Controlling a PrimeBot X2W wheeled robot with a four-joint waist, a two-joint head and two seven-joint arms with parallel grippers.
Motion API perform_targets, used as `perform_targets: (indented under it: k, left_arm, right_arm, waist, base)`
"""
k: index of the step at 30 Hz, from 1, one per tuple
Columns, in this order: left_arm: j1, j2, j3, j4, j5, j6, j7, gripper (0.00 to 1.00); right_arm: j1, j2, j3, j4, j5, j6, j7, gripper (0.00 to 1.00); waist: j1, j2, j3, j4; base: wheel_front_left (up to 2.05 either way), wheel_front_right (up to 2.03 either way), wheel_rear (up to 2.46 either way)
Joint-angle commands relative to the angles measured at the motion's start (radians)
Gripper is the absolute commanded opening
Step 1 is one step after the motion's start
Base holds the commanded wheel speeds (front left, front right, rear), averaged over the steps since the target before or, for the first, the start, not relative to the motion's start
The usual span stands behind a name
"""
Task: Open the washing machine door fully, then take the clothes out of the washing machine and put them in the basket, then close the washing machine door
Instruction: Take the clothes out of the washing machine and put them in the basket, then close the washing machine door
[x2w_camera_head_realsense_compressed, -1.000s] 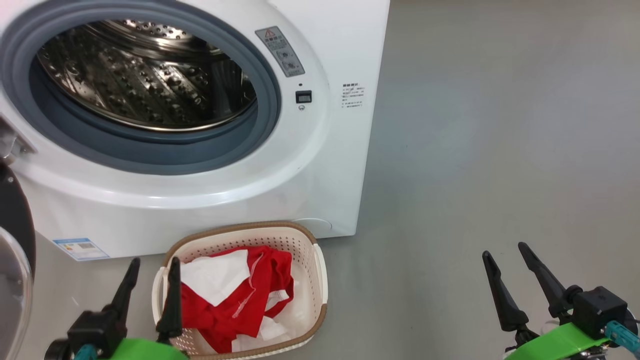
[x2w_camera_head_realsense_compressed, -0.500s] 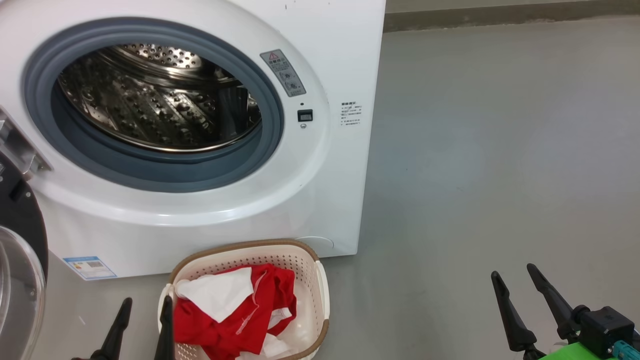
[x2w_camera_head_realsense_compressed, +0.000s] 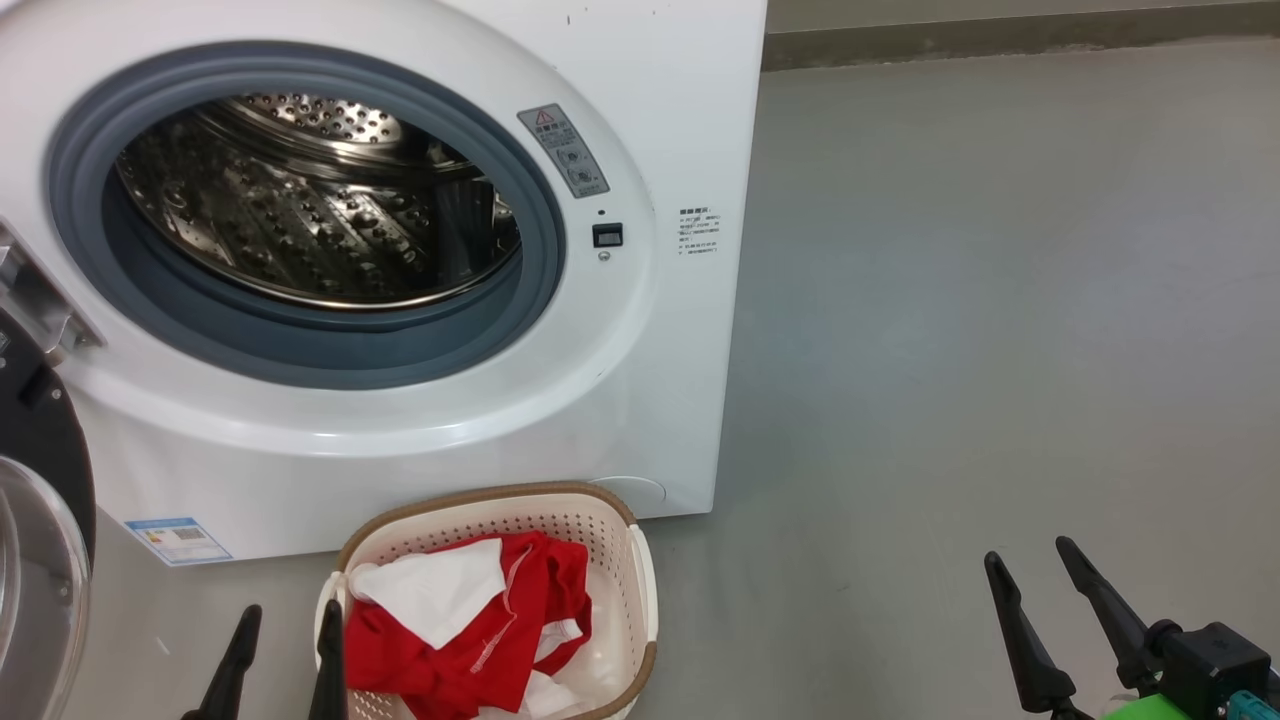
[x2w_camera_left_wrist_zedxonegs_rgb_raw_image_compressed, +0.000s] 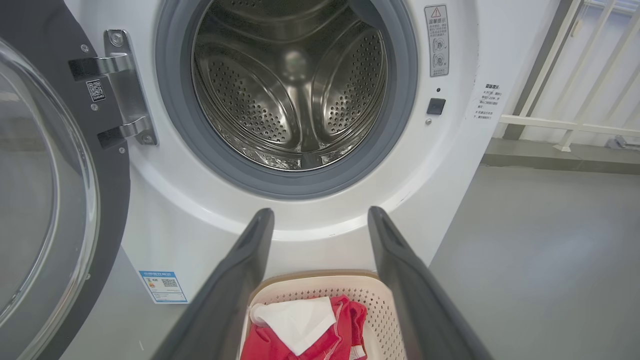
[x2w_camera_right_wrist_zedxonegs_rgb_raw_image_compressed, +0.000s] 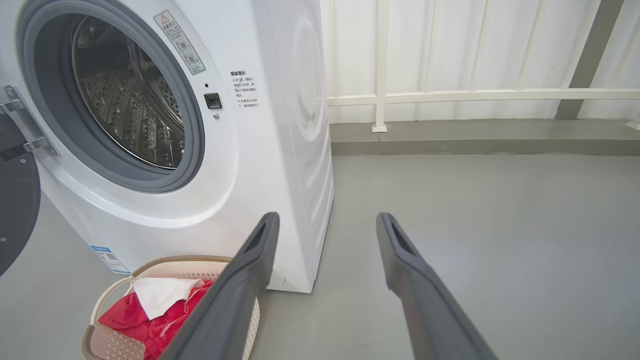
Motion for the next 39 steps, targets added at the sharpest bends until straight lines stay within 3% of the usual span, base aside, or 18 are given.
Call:
perform_targets:
  k: [1,16,39]
  left_arm:
    - [-0.012,0.014,0.030,-0.030,-0.001,0.007,-0.005,1.00]
    - [-0.019,0.014,0.026,-0.043,0.018,0.023,-0.005,1.00]
    - [-0.023,0.014,0.011,-0.066,-0.005,0.004,-0.005,1.00]
  right_arm:
    - [-0.012,-0.022,0.013,-0.028,-0.009,0.005,-0.006,1.00]
    - [-0.017,-0.021,0.011,-0.029,-0.011,0.005,-0.006,1.00]
    - [-0.021,-0.020,0.012,-0.027,-0.010,0.005,-0.006,1.00]
  waist:
    - [0.0000,0.0000,0.000,0.000]
    - [0.0000,0.0000,0.008,0.004]
    - [0.0000,0.0000,0.012,0.005]
  base:
    - [0.00,0.00,0.00]
    - [-0.10,0.10,0.00]
    - [-0.98,0.98,0.00]
